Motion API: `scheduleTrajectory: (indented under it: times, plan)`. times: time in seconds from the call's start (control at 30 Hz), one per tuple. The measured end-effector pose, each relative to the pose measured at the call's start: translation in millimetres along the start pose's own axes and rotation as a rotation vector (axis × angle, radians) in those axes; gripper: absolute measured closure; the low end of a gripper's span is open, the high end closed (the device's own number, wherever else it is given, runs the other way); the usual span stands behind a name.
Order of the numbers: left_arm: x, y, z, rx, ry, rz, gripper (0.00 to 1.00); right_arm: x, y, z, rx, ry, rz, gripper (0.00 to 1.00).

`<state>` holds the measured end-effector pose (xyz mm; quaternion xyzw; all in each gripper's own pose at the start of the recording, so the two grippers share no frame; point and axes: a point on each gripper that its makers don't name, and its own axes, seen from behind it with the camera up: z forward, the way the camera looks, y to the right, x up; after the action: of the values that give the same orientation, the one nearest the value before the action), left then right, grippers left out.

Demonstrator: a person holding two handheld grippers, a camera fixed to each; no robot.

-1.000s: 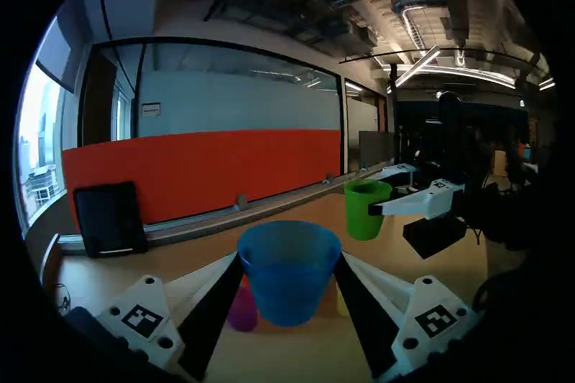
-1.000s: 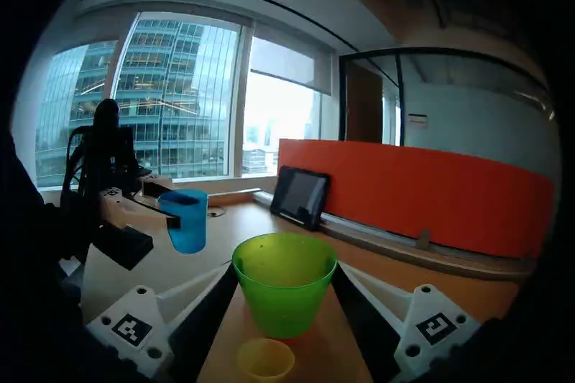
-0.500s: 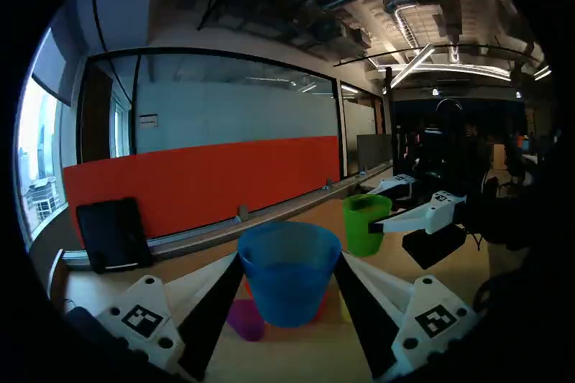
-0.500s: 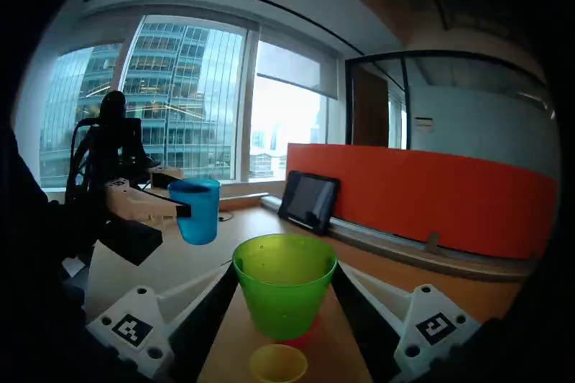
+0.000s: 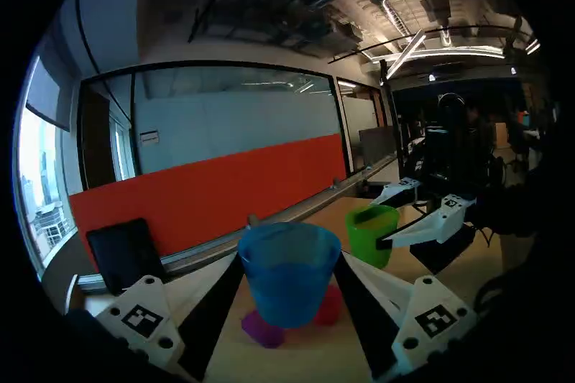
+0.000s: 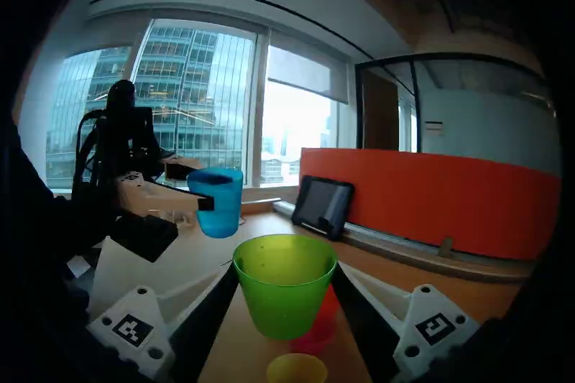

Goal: Pour water

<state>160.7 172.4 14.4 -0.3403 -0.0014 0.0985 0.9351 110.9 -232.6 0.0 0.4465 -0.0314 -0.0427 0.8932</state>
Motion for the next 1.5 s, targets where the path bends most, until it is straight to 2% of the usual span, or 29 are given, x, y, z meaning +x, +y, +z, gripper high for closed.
scheduleTrajectory:
  times: [0.47, 0.7, 0.93, 1.5]
  plan:
    - [18, -7.4, 6.6, 0.028, 0.009, 0.116, 0.15, -6, -21, 17.6, 0.048, 0.018, 0.016, 0.09]
    - [23, -12.9, 7.8, 0.042, 0.012, 0.168, 0.15, -12, -31, 24.0, 0.072, 0.008, -0.009, 0.09]
    - [29, -17.6, 9.9, 0.055, 0.009, 0.223, 0.14, -13, -43, 31.2, 0.1, 0.009, -0.004, 0.09]
    - [45, -15.0, 10.4, 0.087, 0.005, 0.421, 0.14, -15, -62, 45.3, 0.15, 0.008, 0.001, 0.09]
